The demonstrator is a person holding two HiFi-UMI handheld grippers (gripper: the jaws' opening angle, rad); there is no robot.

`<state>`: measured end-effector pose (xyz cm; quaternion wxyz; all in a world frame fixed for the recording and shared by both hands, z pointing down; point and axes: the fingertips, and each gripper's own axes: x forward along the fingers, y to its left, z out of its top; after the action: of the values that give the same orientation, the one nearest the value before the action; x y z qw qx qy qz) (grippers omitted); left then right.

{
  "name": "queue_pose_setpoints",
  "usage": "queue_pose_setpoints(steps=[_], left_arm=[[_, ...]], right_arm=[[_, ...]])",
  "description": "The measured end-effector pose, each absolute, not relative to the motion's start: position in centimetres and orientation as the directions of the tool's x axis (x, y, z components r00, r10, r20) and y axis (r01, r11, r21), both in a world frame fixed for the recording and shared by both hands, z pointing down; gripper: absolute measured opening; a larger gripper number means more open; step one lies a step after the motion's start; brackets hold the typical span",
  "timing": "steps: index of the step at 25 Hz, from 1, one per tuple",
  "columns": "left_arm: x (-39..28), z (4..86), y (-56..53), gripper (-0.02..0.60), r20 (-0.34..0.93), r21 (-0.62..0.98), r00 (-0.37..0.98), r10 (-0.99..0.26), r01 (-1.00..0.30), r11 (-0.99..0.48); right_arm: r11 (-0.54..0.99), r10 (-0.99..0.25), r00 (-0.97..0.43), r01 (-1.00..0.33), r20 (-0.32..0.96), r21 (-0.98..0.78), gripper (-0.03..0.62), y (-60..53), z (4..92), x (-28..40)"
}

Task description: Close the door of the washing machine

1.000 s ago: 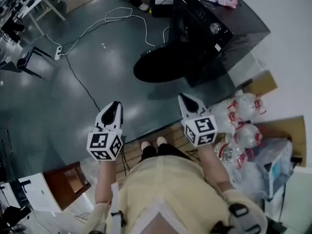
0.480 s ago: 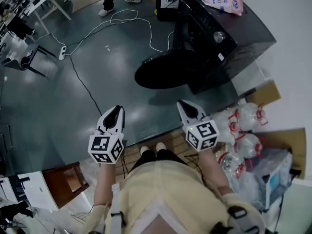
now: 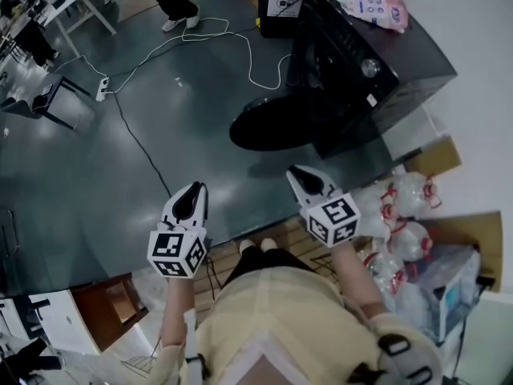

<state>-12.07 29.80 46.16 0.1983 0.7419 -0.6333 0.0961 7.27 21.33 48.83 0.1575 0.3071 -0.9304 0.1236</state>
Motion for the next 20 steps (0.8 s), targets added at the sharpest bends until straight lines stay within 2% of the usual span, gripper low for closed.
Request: queue_pose_setpoints(steps=[5, 8, 20], left_arm=[[-14.1, 46.3, 30.6, 0.041, 0.391, 0.176, 0.210, -0.896, -0.973, -0.151], [-14.8, 46.3, 31.1, 0.041, 0.396, 0.167, 0.235, -0.887, -0.969, -0.183], [-15.0, 46.9, 30.2, 0.041, 0.390, 0.190, 0.255, -0.885, -0.963, -0.193]], right_arm=[[0.781, -0.537, -0.742, -0.617, 0.401, -0.097, 0.015, 21.6, 48.6, 5.4], [0.784, -0.530, -0.737, -0.614, 0.420, -0.089, 0.092, 22.0, 48.6, 4.6], [0.809, -0.538, -0.705, -0.585, 0.461, 0.049, 0.168, 19.6, 48.1, 3.4]])
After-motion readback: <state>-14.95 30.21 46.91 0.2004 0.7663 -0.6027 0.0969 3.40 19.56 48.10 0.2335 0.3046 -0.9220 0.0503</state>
